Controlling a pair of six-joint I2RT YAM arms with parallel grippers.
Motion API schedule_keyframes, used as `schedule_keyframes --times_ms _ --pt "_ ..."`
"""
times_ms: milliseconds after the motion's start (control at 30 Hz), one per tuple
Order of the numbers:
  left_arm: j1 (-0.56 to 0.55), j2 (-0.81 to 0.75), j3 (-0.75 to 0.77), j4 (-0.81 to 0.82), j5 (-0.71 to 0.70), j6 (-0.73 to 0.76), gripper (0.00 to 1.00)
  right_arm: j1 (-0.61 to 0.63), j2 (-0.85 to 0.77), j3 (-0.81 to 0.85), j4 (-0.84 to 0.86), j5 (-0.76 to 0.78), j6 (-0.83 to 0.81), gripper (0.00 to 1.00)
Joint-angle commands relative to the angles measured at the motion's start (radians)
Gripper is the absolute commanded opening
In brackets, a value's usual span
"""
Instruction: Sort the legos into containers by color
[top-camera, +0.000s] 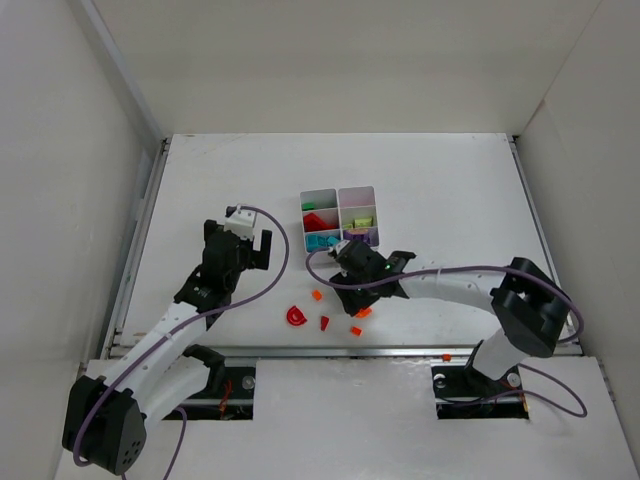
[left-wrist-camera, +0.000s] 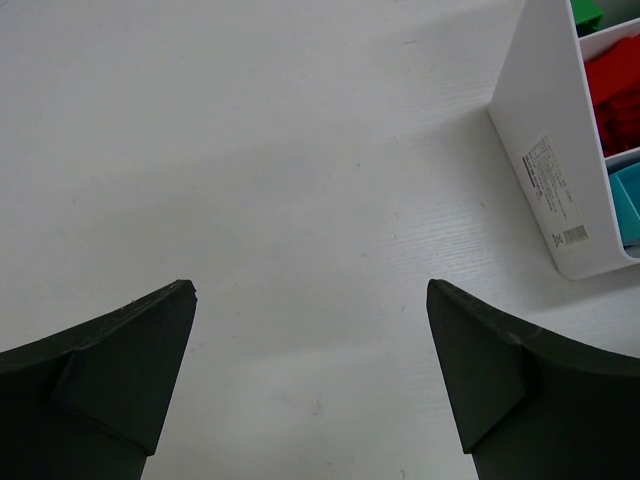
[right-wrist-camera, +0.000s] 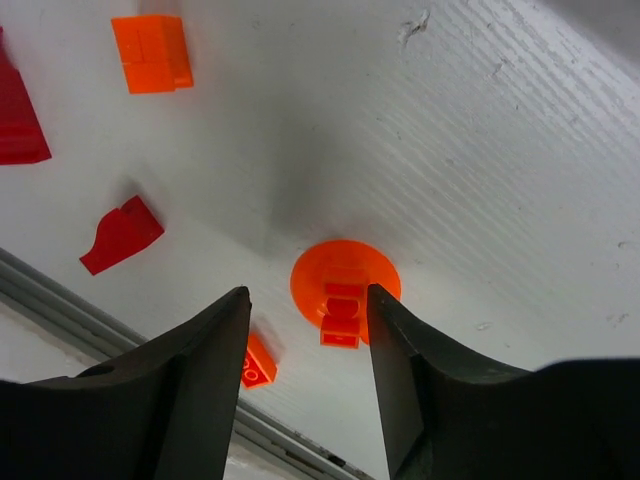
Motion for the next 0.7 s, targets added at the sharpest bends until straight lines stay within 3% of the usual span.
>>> schedule_keyframes --times_ms 0,367,433,533,667 --pt "0.006 -0.029 -0.015 0.011 0.008 0.001 1.00 0.001 0.044 0.028 0.074 -0.004 0.013 0.55" --pt "0.024 -0.029 -0.015 0.011 0.008 0.001 1.00 0.001 0.085 0.059 0.020 0.044 0.013 0.41" --pt "0.024 -0.029 -0.015 0.011 0.008 0.001 1.00 0.001 0.076 0.059 0.008 0.044 0.013 0.41" --pt "0.024 -0.029 -0.015 0.011 0.008 0.001 1.00 0.001 0.047 0.059 -0.015 0.044 0.013 0.50" --pt "0.033 -0.029 -0.015 0.011 0.008 0.001 1.00 0.001 0.036 0.078 -0.059 0.068 0.023 0.50"
